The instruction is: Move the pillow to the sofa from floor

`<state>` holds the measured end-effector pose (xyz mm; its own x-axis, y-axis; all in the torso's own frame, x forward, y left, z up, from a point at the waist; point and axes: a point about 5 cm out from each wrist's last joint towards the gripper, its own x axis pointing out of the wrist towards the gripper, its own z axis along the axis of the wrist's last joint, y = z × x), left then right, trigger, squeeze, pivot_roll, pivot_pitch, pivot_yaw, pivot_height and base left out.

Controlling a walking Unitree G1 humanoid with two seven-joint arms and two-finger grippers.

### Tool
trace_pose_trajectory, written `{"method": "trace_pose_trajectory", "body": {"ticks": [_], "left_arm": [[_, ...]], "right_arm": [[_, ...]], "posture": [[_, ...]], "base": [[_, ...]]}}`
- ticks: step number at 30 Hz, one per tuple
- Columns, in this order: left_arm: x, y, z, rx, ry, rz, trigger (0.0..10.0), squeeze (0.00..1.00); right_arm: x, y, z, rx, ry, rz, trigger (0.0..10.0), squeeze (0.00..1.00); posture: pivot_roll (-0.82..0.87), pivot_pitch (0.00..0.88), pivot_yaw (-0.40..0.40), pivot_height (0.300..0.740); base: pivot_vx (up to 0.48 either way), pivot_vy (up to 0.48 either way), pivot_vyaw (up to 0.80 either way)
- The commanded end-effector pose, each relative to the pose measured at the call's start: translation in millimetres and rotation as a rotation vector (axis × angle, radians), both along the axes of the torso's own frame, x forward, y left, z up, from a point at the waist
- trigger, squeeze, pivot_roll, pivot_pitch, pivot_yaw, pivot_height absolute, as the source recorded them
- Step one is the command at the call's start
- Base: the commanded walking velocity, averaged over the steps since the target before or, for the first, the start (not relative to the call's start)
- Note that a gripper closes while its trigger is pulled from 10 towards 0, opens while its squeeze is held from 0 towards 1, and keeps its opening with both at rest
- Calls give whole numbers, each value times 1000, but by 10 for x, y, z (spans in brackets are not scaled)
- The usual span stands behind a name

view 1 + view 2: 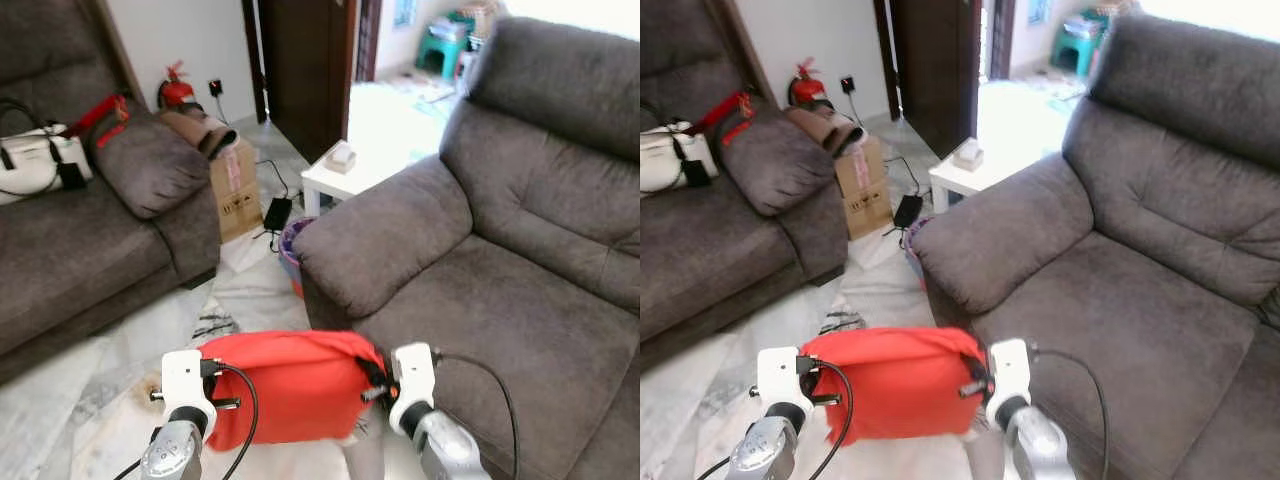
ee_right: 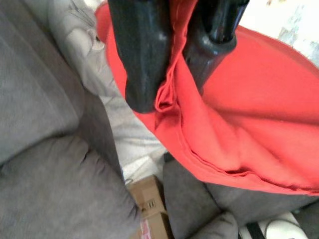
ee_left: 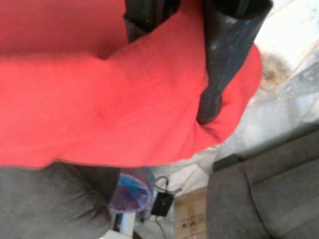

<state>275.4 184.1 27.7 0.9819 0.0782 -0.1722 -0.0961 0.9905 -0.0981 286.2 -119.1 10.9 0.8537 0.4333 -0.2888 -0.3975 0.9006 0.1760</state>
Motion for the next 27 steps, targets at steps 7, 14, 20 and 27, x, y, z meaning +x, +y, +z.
{"method": "trace_pose_trajectory", "body": {"ticks": [7, 14, 20, 27], "left_arm": [[88, 36, 179, 22, -86, 7, 10000, 0], [89, 48, 181, 51, -84, 5, 10000, 0], [86, 65, 186, 79, -86, 8, 10000, 0], [89, 47, 192, 86, -89, -3, 10000, 0]], "right_arm": [[70, -34, 75, 8, -29, -19, 10000, 0], [55, -47, 48, -5, -15, -14, 10000, 0], [48, -27, 47, -19, -21, 4, 10000, 0], [45, -50, 31, -19, -11, -21, 10000, 0]], "posture": [[86, 105, 13, 740], [84, 107, 11, 740], [87, 111, 12, 740], [87, 111, 13, 740]], "base": [[0, 0, -479], [0, 0, -800], [0, -396, -800], [0, -122, -800]]}}
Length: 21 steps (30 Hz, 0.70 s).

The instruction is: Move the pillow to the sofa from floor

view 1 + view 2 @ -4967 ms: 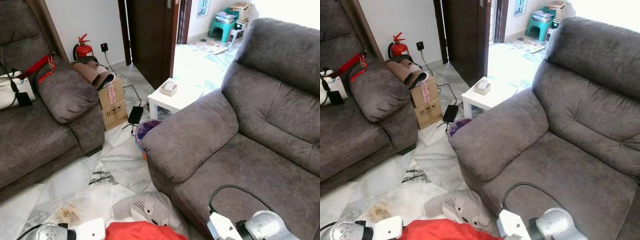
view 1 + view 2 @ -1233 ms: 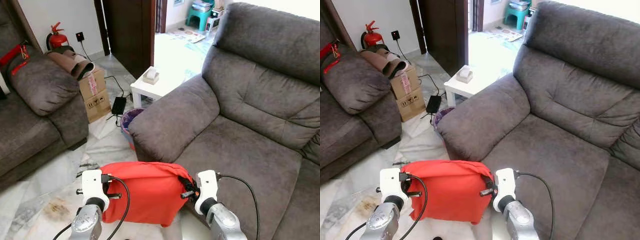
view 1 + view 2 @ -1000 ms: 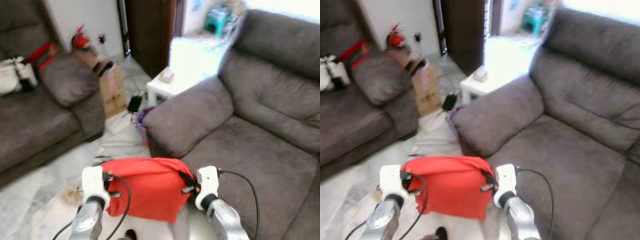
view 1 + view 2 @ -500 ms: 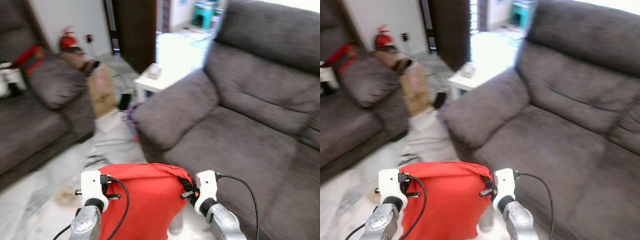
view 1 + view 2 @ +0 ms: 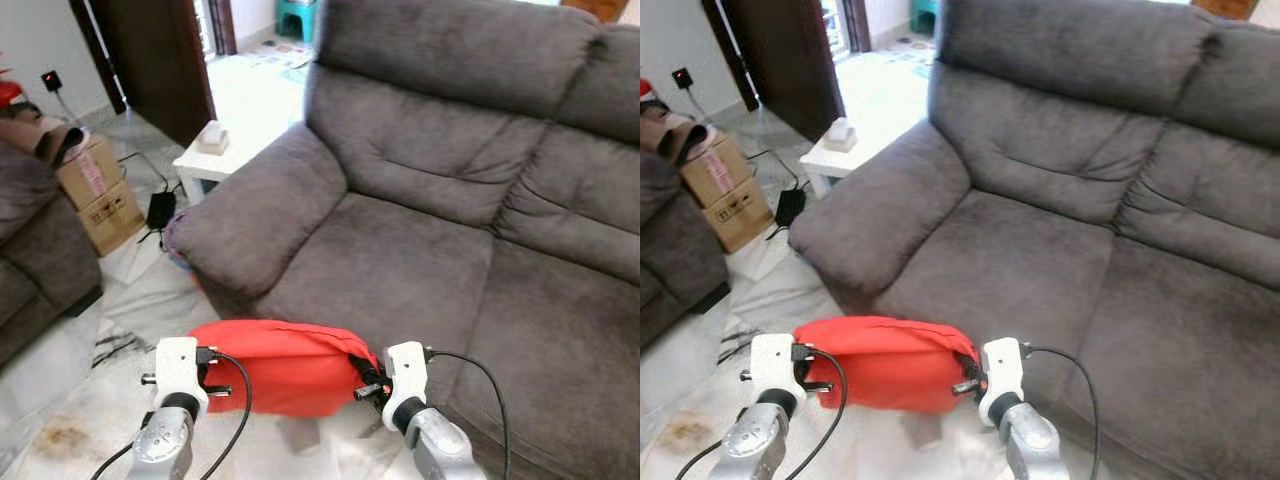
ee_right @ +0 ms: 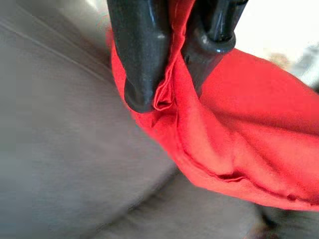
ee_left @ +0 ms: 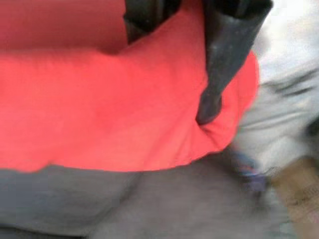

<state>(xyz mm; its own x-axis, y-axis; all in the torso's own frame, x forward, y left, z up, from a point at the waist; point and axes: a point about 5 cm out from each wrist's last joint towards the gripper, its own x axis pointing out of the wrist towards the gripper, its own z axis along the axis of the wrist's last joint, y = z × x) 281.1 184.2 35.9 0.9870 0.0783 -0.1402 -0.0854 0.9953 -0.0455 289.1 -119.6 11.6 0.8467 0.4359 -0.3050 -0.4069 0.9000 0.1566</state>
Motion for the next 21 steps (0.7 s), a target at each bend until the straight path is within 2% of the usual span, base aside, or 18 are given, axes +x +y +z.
{"method": "trace_pose_trajectory", "body": {"ticks": [1, 21], "left_arm": [[35, 41, 115, 31, -65, -1, 10000, 0], [59, 97, 131, 48, -61, -9, 10000, 0]], "right_arm": [[14, -52, 17, 4, -15, -41, 10000, 0], [28, -21, 23, 18, -21, -73, 10000, 0]], "posture": [[90, 110, 16, 740], [89, 100, 42, 740]], "base": [[0, 0, -800], [0, 0, -800]]}}
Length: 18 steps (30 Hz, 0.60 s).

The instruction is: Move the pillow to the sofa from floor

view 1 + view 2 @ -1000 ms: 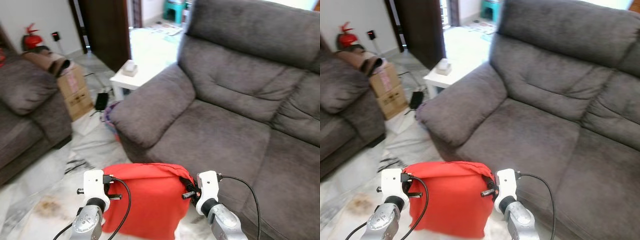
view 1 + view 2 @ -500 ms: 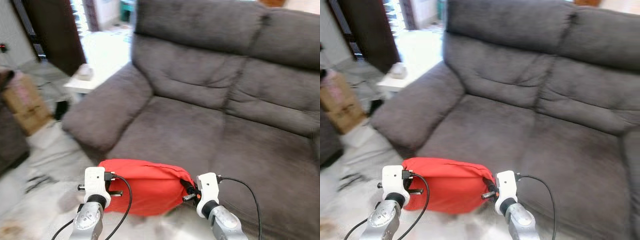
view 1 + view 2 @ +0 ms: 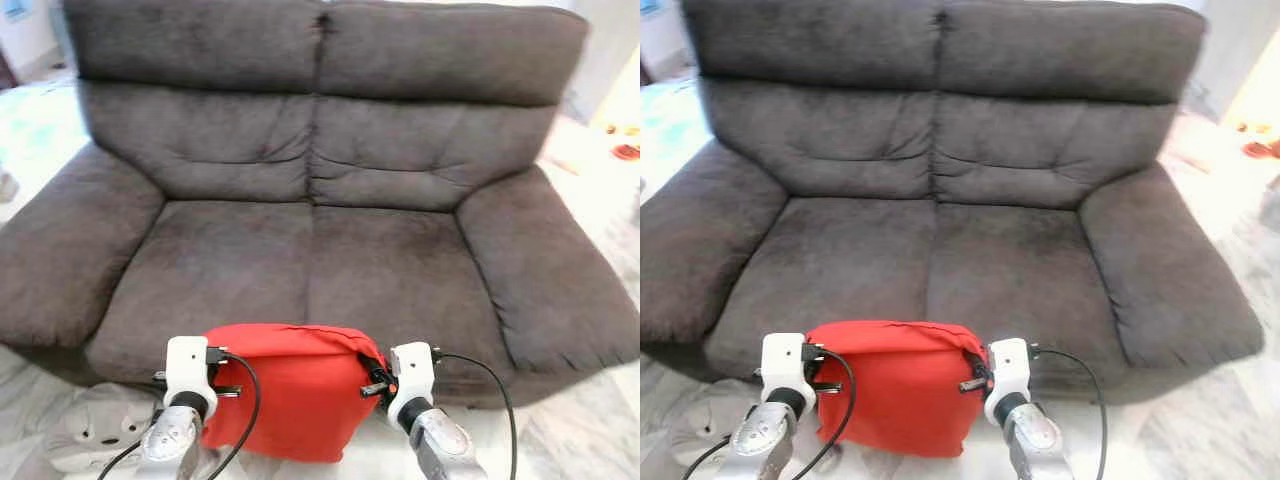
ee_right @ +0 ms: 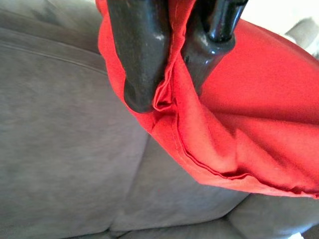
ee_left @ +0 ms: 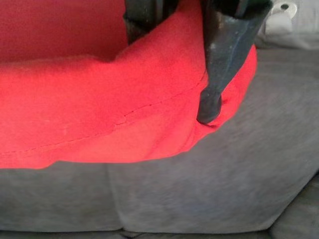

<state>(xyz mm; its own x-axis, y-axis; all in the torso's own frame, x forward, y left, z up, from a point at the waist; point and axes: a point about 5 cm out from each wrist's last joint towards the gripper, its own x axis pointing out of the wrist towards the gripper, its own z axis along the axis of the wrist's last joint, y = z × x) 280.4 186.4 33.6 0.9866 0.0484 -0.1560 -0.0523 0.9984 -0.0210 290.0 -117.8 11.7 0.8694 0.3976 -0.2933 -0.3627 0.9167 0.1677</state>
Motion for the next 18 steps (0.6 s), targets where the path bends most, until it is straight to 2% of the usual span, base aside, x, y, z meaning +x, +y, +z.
{"method": "trace_pose_trajectory", "body": {"ticks": [1, 4, 6, 18], "left_arm": [[67, 75, 154, 25, -79, 24, 10000, 0], [69, 78, 161, 41, -81, 24, 10000, 0], [69, 80, 165, 45, -84, 25, 10000, 0], [63, 66, 170, 49, -90, 29, 10000, 0]], "right_arm": [[20, -38, 22, 3, -15, -23, 10000, 0], [25, -35, 31, 9, -21, -23, 10000, 0], [29, -34, 42, 15, -30, -28, 10000, 0], [50, -46, 64, 12, -41, -29, 10000, 0]], "posture": [[89, 100, 42, 740], [90, 100, 40, 740], [91, 99, 39, 740], [90, 101, 32, 740]], "base": [[0, 0, -800], [0, 0, -800], [0, -262, 0], [0, -468, 0]]}}
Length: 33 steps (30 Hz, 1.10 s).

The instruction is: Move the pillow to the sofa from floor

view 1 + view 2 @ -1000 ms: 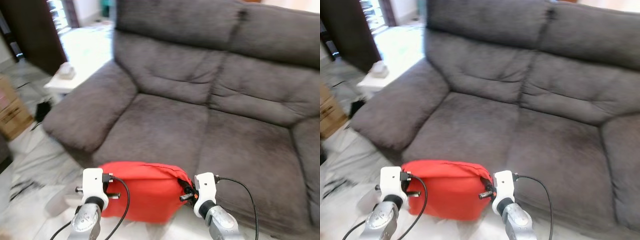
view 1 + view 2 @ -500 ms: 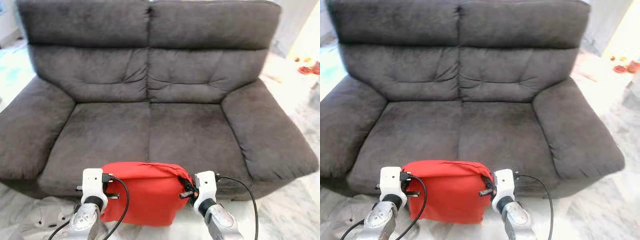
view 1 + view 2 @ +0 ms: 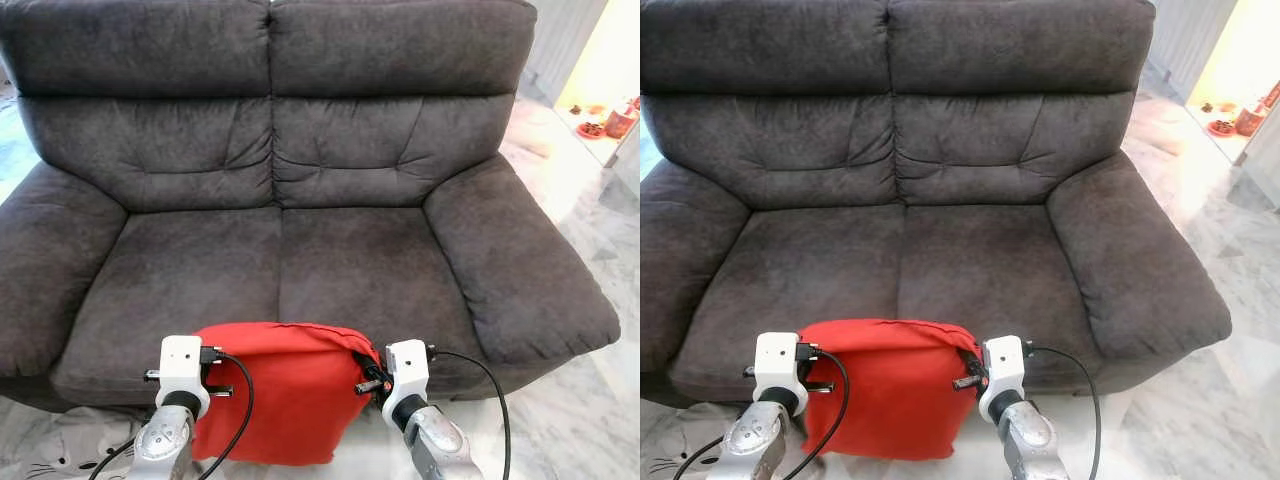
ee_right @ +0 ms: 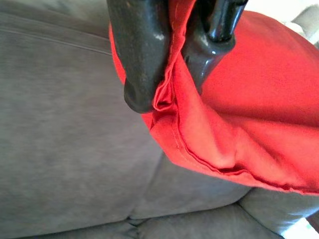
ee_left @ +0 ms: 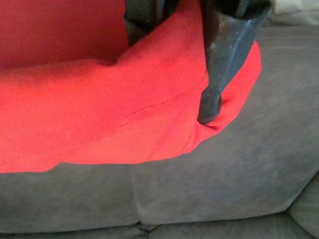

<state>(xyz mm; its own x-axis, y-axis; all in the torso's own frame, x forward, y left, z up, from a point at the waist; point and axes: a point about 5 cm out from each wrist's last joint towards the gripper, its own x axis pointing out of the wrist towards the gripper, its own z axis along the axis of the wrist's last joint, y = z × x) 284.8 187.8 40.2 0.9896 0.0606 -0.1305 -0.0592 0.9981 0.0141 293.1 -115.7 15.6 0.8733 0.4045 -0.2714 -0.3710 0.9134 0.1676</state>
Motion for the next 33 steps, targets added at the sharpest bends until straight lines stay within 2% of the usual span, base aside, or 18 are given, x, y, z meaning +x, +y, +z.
{"method": "trace_pose_trajectory", "body": {"ticks": [1, 19, 26, 33], "left_arm": [[19, 49, 106, 13, -67, 22, 10000, 0], [7, 54, 108, 13, -68, 21, 10000, 0], [19, 63, 144, -13, -92, 26, 10000, 0], [0, 80, 189, 1, -110, 18, 10000, 0]], "right_arm": [[20, -70, 27, 5, -21, -36, 10000, 0], [18, -73, 33, 18, -29, -41, 10000, 0], [34, -80, 59, 22, -47, -42, 10000, 0], [58, -76, 106, 34, -74, -43, 10000, 0]], "posture": [[90, 101, 32, 740], [90, 104, 34, 740], [88, 104, 36, 740], [88, 104, 35, 740]], "base": [[0, -472, 0], [0, -472, 0], [0, 0, 0], [0, 0, 0]]}}
